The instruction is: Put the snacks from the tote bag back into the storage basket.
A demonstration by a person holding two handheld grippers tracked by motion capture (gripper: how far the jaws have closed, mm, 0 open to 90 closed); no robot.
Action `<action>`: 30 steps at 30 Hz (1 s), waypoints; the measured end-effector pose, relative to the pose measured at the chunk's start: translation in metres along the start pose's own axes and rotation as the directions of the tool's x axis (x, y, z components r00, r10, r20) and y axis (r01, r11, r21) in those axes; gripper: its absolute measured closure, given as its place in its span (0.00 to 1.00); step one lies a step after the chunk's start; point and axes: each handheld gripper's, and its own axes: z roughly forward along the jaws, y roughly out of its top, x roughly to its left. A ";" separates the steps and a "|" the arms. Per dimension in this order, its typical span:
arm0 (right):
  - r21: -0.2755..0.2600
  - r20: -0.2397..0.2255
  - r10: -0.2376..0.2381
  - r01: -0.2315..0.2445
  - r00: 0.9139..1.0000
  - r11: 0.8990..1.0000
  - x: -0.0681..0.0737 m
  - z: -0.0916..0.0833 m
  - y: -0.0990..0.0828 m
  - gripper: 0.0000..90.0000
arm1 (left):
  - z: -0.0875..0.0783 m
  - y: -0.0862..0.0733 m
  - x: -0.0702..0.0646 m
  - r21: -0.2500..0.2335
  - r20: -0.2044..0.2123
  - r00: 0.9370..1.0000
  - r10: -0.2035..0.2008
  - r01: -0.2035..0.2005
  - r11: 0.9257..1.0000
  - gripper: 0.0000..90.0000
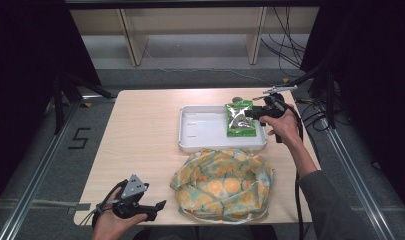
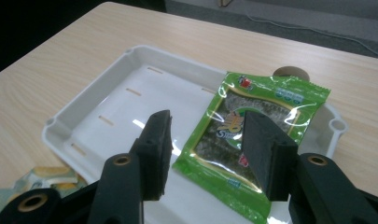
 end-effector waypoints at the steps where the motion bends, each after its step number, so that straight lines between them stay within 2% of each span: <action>1: 0.008 0.004 -0.008 0.008 1.000 1.000 0.001 -0.002 -0.001 0.59 | 0.000 0.000 0.000 0.000 0.000 1.000 0.001 -0.001 1.000 0.23; 2: -0.012 0.001 -0.016 0.016 1.000 1.000 0.002 -0.005 -0.002 0.58 | 0.000 0.001 0.000 0.003 0.000 1.000 0.006 -0.006 1.000 0.23; 5: -0.008 -0.014 -0.023 0.023 1.000 1.000 0.004 -0.008 -0.003 0.58 | 0.000 0.001 0.001 -0.008 -0.010 1.000 0.028 -0.028 1.000 0.23; 6: -0.013 -0.011 -0.051 0.051 0.999 0.999 0.004 -0.009 -0.003 0.57 | 0.000 0.000 0.000 -0.002 -0.002 1.000 0.009 -0.009 1.000 0.23; 7: -0.010 -0.025 -0.022 0.021 0.999 1.000 0.008 -0.009 -0.005 0.56 | 0.000 0.001 0.000 0.004 0.000 1.000 0.004 -0.004 1.000 0.23; 8: -0.004 -0.015 -0.053 0.053 0.998 0.999 0.007 -0.011 -0.005 0.56 | 0.000 0.000 0.000 0.001 -0.001 1.000 0.004 -0.004 1.000 0.23; 9: -0.014 -0.021 -0.038 0.037 0.999 0.999 0.011 -0.012 -0.007 0.55 | 0.000 0.000 0.000 -0.002 -0.003 1.000 0.003 -0.003 1.000 0.23; 11: -0.009 -0.020 -0.041 0.041 0.999 0.999 0.012 -0.014 -0.008 0.55 | -0.001 0.000 0.000 -0.005 -0.004 1.000 0.003 -0.003 1.000 0.23; 12: -0.018 -0.013 -0.068 0.068 0.998 0.998 0.011 -0.016 -0.008 0.54 | -0.001 0.000 0.001 -0.001 -0.004 1.000 0.004 -0.004 1.000 0.23; 13: -0.021 -0.022 -0.041 0.040 0.999 0.999 0.014 -0.016 -0.010 0.54 | -0.001 0.000 0.001 0.001 -0.004 1.000 0.006 -0.006 1.000 0.23; 16: -0.027 -0.037 -0.056 0.055 0.998 0.998 0.017 -0.020 -0.013 0.52 | -0.001 0.000 0.001 -0.003 -0.005 1.000 0.004 -0.004 1.000 0.23; 17: -0.007 -0.030 -0.045 0.045 0.999 0.999 0.019 -0.022 -0.014 0.52 | -0.001 0.000 0.000 -0.003 -0.006 1.000 0.001 -0.001 1.000 0.23; 18: -0.030 -0.039 -0.084 0.083 0.996 0.996 0.017 -0.021 -0.015 0.52 | -0.001 0.000 0.000 -0.003 -0.006 1.000 0.000 0.000 1.000 0.23; 23: -0.011 -0.054 -0.069 0.069 0.996 0.998 0.027 -0.026 -0.024 0.50 | -0.001 0.000 0.001 -0.001 -0.007 1.000 0.004 -0.004 1.000 0.23; 25: -0.009 -0.056 -0.087 0.086 0.995 0.996 0.030 -0.027 -0.027 0.49 | -0.002 0.001 0.002 0.008 -0.006 1.000 0.016 -0.016 1.000 0.23; 26: -0.029 -0.059 -0.095 0.093 0.994 0.995 0.031 -0.026 -0.030 0.49 | -0.001 0.000 0.001 -0.003 -0.006 1.000 0.001 -0.001 1.000 0.23; 27: -0.003 -0.081 -0.092 0.092 0.992 0.996 0.032 -0.028 -0.032 0.49 | -0.001 0.000 0.000 0.004 -0.006 1.000 -0.006 0.006 1.000 0.23; 28: -0.009 -0.064 -0.123 0.123 0.990 0.992 0.031 -0.028 -0.033 0.49 | -0.001 0.000 0.000 0.004 -0.006 1.000 -0.006 0.006 1.000 0.23; 29: -0.009 -0.064 -0.123 0.123 0.990 0.992 0.031 -0.028 -0.033 0.49 | -0.001 0.000 0.000 0.007 -0.005 1.000 -0.014 0.014 1.000 0.23; 30: -0.006 -0.075 -0.087 0.087 0.993 0.996 0.034 -0.028 -0.036 0.49 | -0.001 0.001 0.001 -0.006 -0.007 1.000 0.004 -0.004 1.000 0.23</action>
